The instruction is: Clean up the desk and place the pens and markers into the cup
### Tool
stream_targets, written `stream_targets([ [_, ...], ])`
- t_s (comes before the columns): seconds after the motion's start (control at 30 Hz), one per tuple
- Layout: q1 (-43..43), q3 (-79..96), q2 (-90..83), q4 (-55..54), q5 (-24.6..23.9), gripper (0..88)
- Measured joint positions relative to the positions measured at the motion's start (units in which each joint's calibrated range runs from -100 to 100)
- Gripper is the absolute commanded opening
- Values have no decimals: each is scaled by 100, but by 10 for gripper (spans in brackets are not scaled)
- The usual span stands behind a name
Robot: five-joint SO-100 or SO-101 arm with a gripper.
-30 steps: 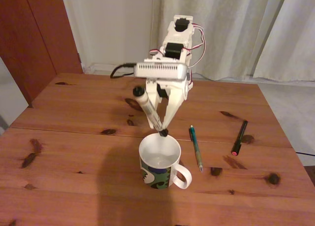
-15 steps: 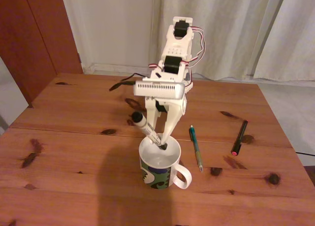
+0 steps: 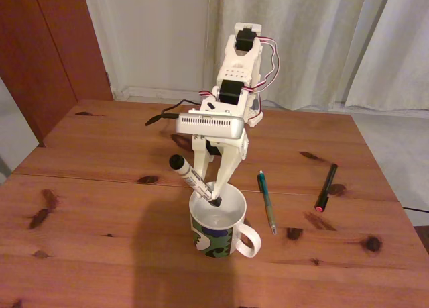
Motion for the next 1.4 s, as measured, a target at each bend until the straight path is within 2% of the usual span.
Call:
stream_targets([
  [0.63,110,408,-17,-8,0,109],
  [0.83,110,501,-542,58,24,108],
  [1.2,103,688,-1678,3094,703,108],
  [1.4,-22,688,-1907,4189,938,108],
])
